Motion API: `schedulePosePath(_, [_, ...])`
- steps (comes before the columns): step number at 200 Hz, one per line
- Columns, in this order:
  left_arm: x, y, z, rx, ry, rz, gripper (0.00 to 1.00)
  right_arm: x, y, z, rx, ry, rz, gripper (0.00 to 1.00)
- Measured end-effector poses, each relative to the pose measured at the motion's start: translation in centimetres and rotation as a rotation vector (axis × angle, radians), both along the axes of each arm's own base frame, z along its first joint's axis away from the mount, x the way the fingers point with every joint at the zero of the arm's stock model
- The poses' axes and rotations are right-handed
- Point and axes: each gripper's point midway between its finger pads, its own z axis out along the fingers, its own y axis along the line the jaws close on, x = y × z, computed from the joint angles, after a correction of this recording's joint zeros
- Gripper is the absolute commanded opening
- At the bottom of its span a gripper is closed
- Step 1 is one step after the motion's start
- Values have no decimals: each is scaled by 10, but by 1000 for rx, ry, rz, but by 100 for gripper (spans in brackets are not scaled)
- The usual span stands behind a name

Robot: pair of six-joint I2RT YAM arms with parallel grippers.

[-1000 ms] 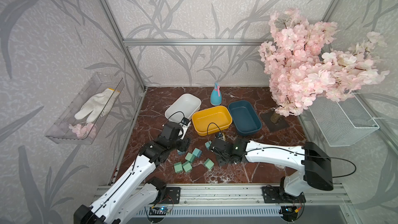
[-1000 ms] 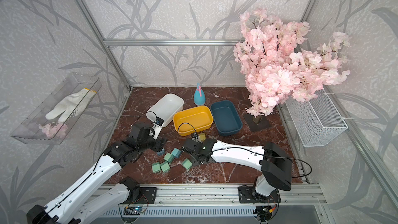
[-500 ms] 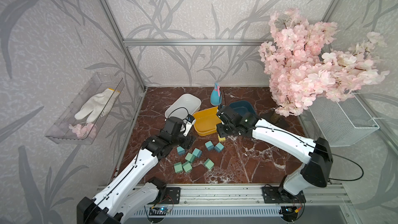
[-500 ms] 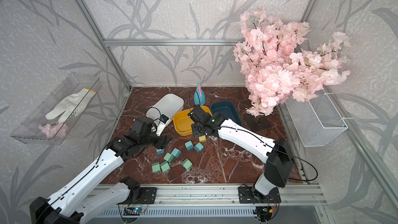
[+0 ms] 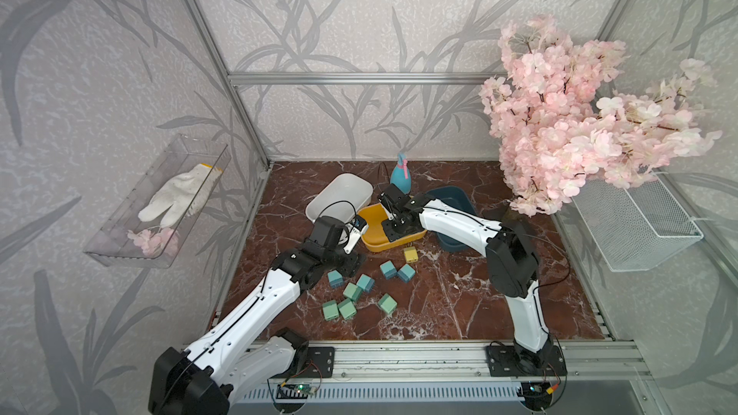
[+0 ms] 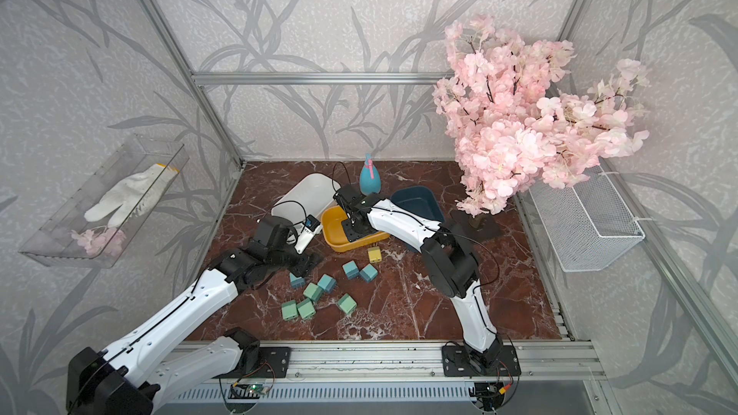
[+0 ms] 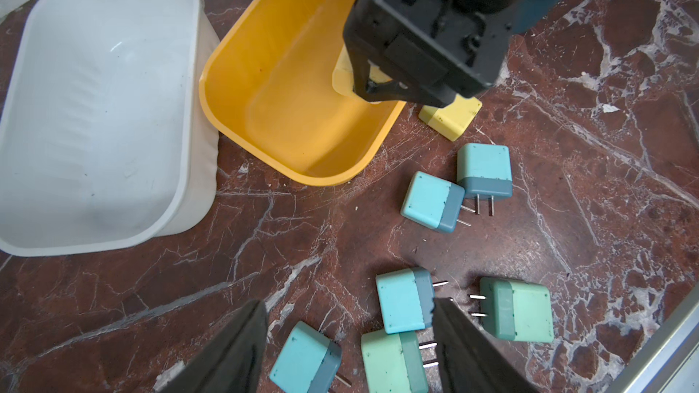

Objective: Place the plugs by color into the storage box
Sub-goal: Place the plug in the storage box.

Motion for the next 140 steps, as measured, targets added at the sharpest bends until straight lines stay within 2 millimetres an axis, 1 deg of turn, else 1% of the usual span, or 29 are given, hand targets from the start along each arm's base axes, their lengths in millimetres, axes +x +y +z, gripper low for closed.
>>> schedulePosePath(11, [0,0,-2,6,5,-5,72,1,1,-7,-7,12,4,37])
schedulePosePath(21, [0,0,-4,11,7,-8,72,2,2,-10,-12,15,6,41])
schedulePosePath(29, [0,0,-4,13,8,-11,72,3,2,-11,-15,16,5,46])
schedulePosePath(39, [0,0,-5,15,10,-12,72,5,3,-10,-13,13,7,55])
schedulePosePath(51, [1,-1,-6,17,13,-13,72,6,4,-7,-10,8,10,61])
schedulePosePath(75, [1,-1,-9,20,22,-16,72,11,9,5,8,-12,13,64])
schedulePosePath(94, [0,-2,-10,17,31,-19,71,9,7,11,11,-13,10,64])
schedulePosePath(115, [-1,-4,-12,9,47,-18,70,0,-1,29,33,-24,4,64])
schedulePosePath(129, [-3,-7,-13,5,65,-14,69,-10,-9,51,69,-48,-3,64])
schedulePosePath(140, [-6,-10,-12,-3,84,-8,69,-20,-19,73,109,-81,-12,64])
